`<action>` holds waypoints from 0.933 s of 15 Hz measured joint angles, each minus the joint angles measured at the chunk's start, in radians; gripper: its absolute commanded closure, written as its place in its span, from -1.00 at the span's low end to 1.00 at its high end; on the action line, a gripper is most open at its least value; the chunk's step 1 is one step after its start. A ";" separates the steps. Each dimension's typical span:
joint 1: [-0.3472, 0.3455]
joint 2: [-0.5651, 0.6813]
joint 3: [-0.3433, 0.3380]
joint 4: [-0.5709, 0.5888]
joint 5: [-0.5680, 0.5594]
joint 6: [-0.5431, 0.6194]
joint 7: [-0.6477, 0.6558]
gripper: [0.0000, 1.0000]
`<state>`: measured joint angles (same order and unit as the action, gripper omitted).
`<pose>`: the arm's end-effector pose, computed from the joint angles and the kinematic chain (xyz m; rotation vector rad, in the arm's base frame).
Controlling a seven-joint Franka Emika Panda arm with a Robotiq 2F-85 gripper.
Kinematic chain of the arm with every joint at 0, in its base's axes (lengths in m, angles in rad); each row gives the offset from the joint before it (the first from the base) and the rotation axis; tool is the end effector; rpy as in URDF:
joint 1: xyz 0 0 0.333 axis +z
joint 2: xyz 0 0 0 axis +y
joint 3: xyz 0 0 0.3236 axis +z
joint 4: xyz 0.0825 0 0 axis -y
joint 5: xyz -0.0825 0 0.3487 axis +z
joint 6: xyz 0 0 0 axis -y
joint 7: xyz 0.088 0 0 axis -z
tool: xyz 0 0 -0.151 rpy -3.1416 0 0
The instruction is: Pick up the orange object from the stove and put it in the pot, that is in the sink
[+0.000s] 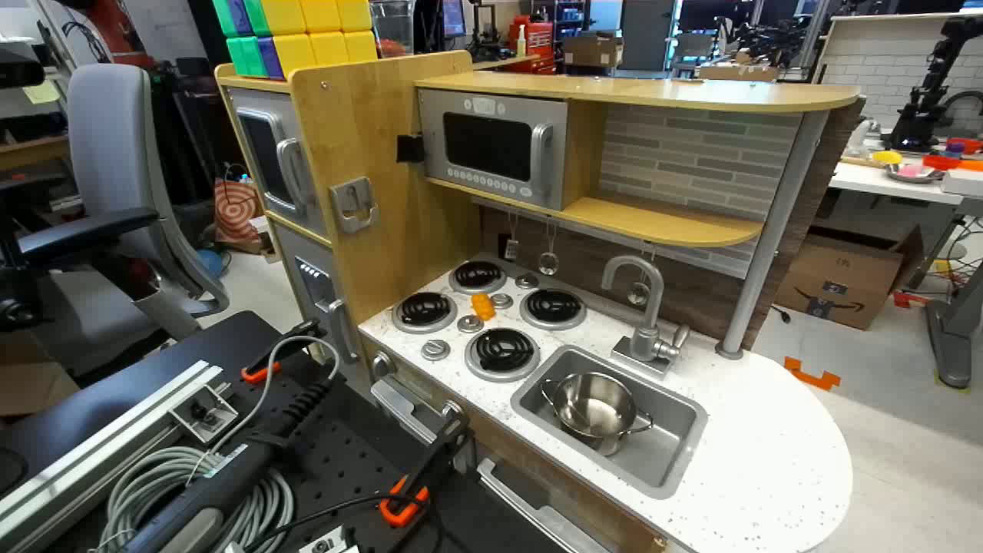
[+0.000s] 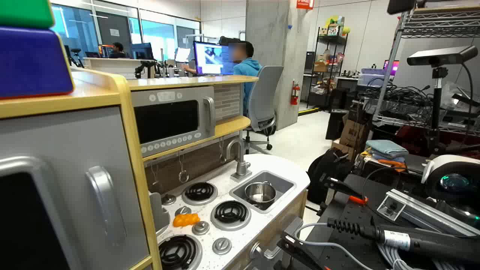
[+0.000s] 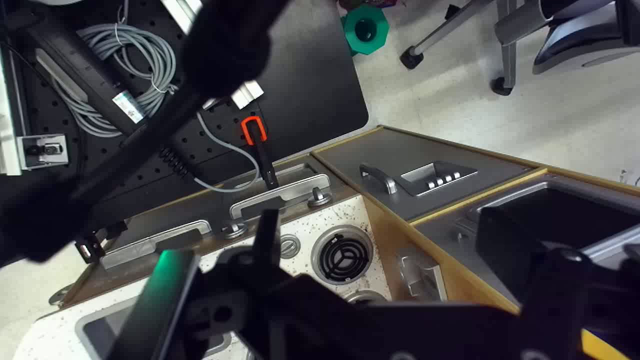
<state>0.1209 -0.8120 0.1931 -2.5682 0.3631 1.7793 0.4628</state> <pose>0.2486 0.1342 0.4812 -2.9029 0.4088 0.0861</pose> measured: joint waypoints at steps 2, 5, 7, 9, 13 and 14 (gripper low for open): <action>0.000 0.000 0.000 0.000 0.000 0.000 0.000 -1.00; 0.000 0.000 0.000 0.000 0.000 0.000 0.000 -1.00; 0.000 0.000 0.000 0.000 0.000 0.000 0.000 -1.00; 0.000 0.000 0.000 0.000 0.000 0.000 0.000 -1.00; -0.010 0.000 0.001 -0.006 0.026 0.051 0.016 -1.00; -0.017 0.001 0.005 -0.016 0.044 0.105 0.034 -1.00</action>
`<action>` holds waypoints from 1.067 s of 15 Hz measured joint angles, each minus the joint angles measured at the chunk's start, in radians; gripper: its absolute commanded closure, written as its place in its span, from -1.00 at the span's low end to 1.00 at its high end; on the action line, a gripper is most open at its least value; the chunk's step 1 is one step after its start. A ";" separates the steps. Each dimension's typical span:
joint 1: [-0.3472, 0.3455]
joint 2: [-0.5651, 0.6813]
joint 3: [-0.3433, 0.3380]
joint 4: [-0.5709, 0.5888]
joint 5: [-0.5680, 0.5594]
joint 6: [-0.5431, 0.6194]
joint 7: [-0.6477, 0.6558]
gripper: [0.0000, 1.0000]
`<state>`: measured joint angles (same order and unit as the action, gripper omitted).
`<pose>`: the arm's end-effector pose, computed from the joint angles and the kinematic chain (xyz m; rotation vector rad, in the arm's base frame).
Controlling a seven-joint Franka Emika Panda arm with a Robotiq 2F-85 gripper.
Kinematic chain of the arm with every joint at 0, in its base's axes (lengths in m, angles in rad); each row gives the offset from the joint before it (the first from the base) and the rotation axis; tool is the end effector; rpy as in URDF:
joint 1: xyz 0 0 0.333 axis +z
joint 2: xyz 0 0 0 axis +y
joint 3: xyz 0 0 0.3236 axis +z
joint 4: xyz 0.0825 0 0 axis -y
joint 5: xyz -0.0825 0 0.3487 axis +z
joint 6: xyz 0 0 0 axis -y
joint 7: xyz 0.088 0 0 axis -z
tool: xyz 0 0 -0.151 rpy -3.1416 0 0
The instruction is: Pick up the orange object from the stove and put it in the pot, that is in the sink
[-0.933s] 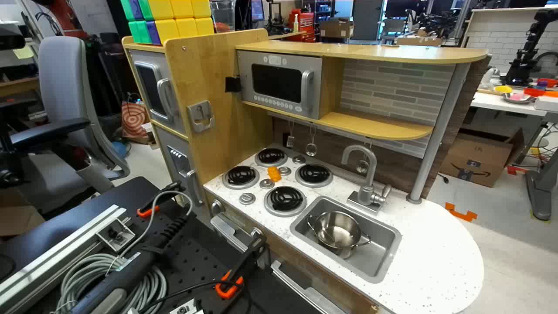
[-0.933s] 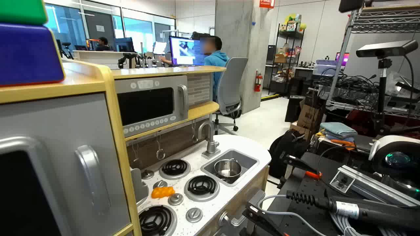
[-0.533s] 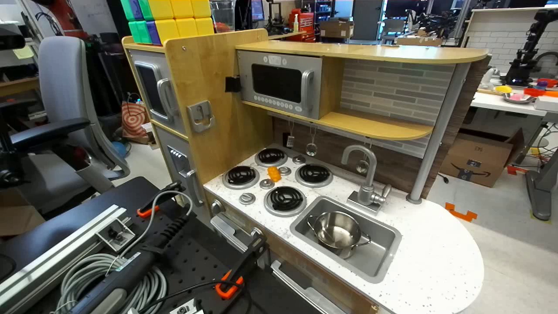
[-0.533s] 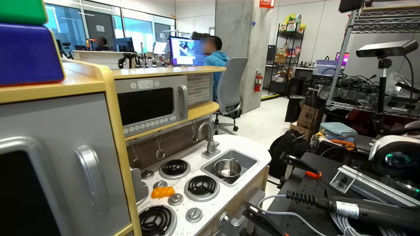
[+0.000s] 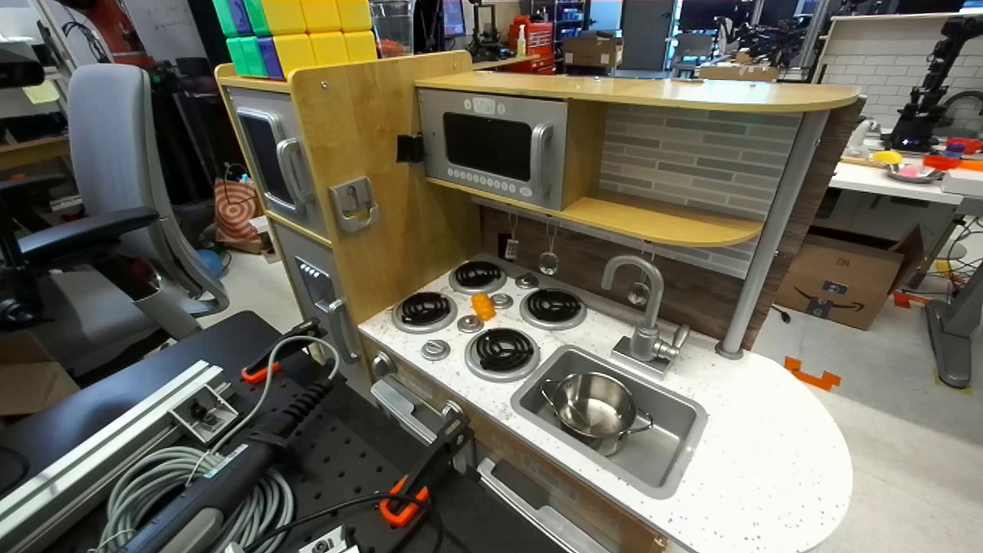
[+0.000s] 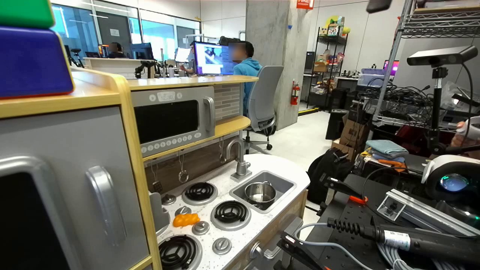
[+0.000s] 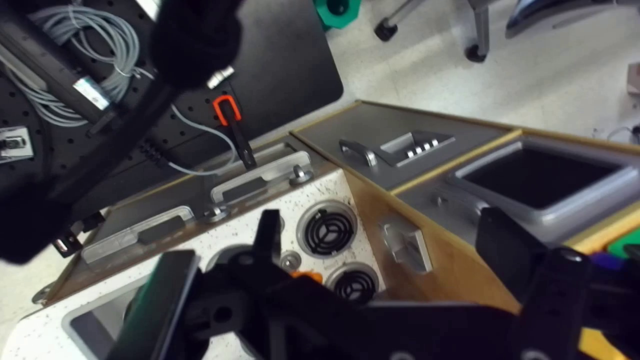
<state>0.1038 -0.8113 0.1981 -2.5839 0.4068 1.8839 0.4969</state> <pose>0.2633 0.1353 0.4846 -2.8250 0.5055 -0.0137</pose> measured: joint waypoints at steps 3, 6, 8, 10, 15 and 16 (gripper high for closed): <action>-0.036 0.034 0.031 -0.048 0.023 0.194 0.073 -1.00; -0.104 0.150 0.096 -0.097 0.008 0.437 0.150 -1.00; -0.159 0.272 0.143 -0.106 -0.044 0.574 0.222 -1.00; -0.242 0.401 0.205 -0.091 -0.124 0.658 0.302 -1.00; -0.400 0.656 0.274 0.029 -0.386 0.694 0.513 -1.00; -0.409 0.672 0.279 0.042 -0.389 0.693 0.515 -1.00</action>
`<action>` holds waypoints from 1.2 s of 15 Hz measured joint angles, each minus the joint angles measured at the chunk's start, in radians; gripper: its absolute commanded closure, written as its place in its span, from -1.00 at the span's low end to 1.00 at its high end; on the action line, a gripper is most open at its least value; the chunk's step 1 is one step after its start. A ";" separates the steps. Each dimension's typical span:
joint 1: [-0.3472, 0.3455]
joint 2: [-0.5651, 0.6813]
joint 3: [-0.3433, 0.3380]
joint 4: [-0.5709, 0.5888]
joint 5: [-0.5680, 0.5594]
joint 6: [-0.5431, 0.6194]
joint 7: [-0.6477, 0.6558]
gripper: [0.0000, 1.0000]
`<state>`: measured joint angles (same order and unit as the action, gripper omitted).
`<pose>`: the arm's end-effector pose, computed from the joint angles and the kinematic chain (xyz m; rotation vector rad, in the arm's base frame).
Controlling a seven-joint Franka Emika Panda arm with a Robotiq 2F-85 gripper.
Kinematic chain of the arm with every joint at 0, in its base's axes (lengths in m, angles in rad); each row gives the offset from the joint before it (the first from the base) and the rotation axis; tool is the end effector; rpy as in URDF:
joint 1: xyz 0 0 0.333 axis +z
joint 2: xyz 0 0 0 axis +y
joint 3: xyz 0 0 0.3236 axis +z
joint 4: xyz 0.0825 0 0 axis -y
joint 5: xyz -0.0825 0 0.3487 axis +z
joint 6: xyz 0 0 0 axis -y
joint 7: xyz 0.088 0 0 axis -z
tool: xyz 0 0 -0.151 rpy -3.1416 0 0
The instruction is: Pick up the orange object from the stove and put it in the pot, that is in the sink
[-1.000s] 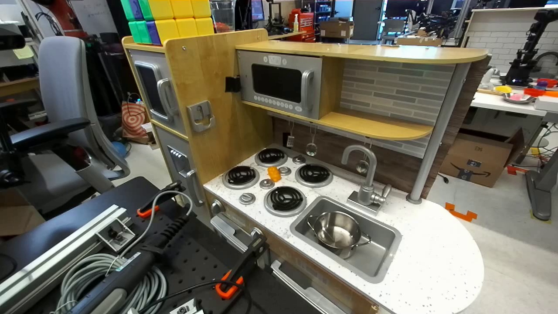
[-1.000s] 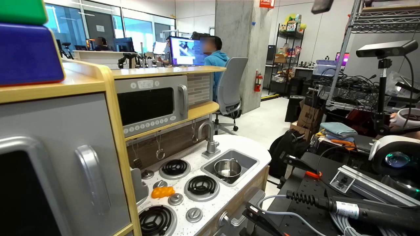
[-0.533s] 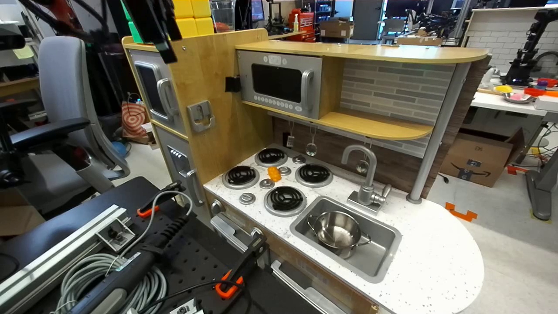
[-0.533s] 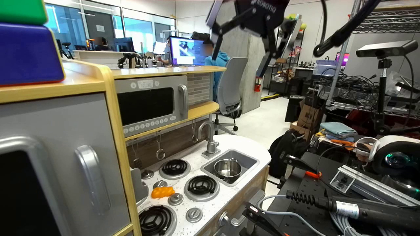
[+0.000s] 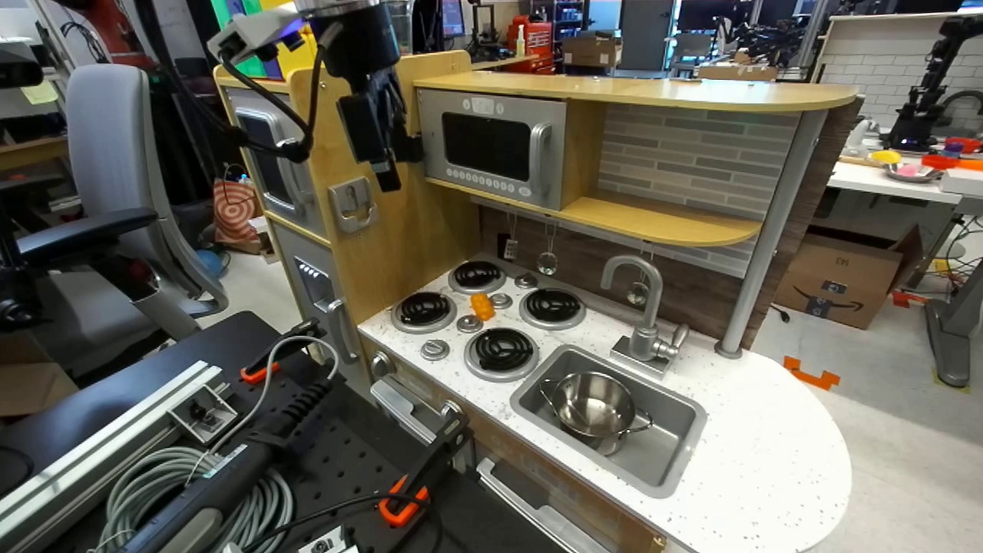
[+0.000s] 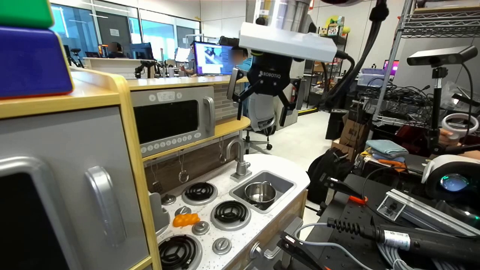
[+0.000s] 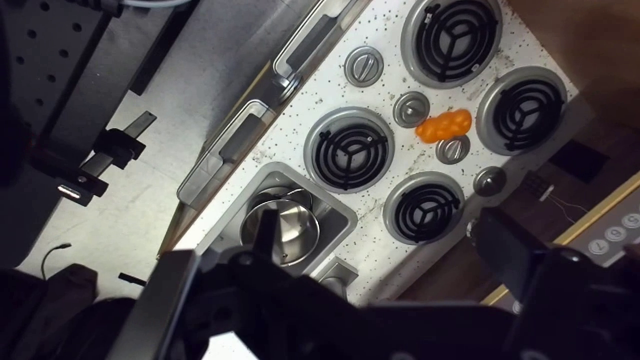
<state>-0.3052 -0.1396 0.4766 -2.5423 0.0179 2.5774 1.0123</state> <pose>0.4392 0.0737 0.3225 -2.8094 1.2785 -0.2509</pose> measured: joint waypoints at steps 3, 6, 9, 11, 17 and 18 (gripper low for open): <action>0.118 0.006 -0.123 -0.001 0.011 -0.005 -0.109 -1.00; 0.233 0.000 -0.242 0.001 0.091 -0.075 -0.339 -1.00; 0.272 -0.022 -0.312 0.005 0.130 -0.207 -0.540 -1.00; 0.272 -0.032 -0.343 0.013 0.094 -0.315 -0.621 -1.00; 0.272 -0.033 -0.358 0.029 -0.033 -0.417 -0.657 -1.00; 0.272 -0.033 -0.359 0.029 -0.033 -0.417 -0.657 -1.00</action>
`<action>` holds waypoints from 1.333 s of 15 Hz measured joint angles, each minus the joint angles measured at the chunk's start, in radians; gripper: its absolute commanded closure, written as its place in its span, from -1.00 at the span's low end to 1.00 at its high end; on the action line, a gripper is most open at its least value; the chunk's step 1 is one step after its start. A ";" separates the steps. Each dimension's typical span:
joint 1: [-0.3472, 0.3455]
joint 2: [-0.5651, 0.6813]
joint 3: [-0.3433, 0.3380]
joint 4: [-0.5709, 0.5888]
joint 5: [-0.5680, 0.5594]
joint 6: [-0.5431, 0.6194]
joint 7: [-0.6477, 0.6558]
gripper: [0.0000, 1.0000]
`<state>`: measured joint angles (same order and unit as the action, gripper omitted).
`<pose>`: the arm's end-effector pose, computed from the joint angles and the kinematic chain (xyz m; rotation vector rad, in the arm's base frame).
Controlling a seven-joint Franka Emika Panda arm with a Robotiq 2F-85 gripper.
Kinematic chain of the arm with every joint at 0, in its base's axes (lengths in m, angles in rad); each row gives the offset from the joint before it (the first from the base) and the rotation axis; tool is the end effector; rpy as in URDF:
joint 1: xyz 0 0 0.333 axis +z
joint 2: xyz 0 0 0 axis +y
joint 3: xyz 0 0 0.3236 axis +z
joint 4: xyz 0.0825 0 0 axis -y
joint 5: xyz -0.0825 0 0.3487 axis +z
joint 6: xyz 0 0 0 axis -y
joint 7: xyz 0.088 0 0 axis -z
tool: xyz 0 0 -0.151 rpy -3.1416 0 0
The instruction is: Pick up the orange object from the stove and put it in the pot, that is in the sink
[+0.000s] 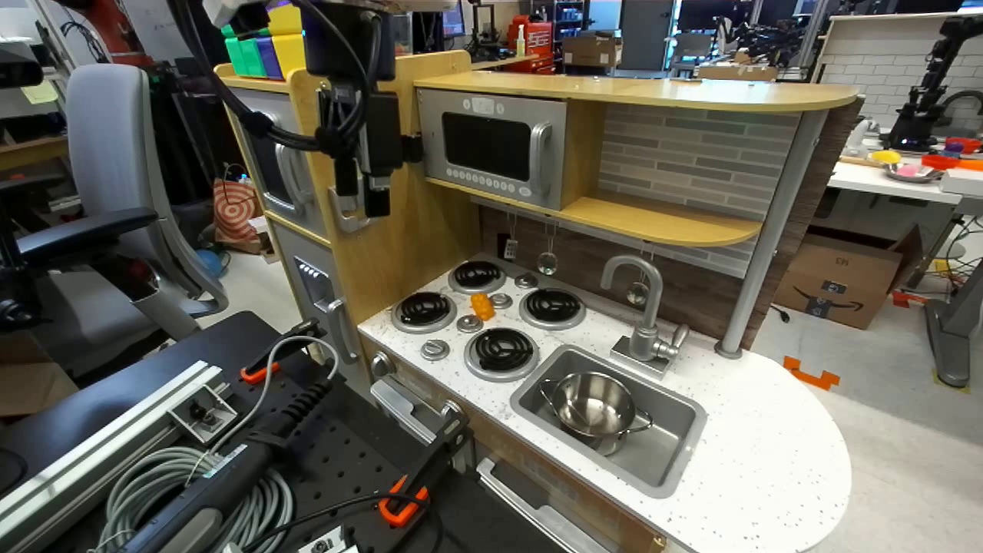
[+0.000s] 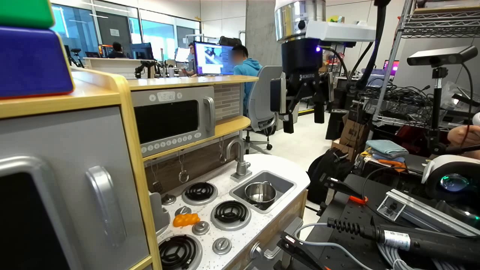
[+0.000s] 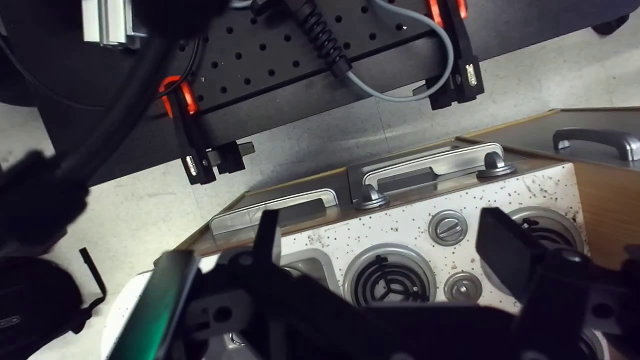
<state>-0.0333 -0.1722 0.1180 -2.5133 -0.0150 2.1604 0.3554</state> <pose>0.3917 0.0311 0.3176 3.0331 -0.4039 -0.2619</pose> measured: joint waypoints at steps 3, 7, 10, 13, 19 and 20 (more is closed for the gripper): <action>0.000 0.009 -0.011 0.000 -0.032 -0.023 -0.131 -1.00; 0.012 0.030 -0.020 0.018 -0.039 -0.075 -0.318 -1.00; 0.049 0.047 -0.015 0.029 -0.085 -0.128 -0.380 -1.00; 0.081 0.060 -0.006 0.040 -0.162 -0.173 -0.424 -1.00; 0.117 0.084 -0.003 0.063 -0.285 -0.238 -0.536 -1.00; 0.119 0.085 -0.003 0.065 -0.287 -0.239 -0.541 -1.00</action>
<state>0.0856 -0.0869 0.1153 -2.4482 -0.3023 1.9209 -0.1852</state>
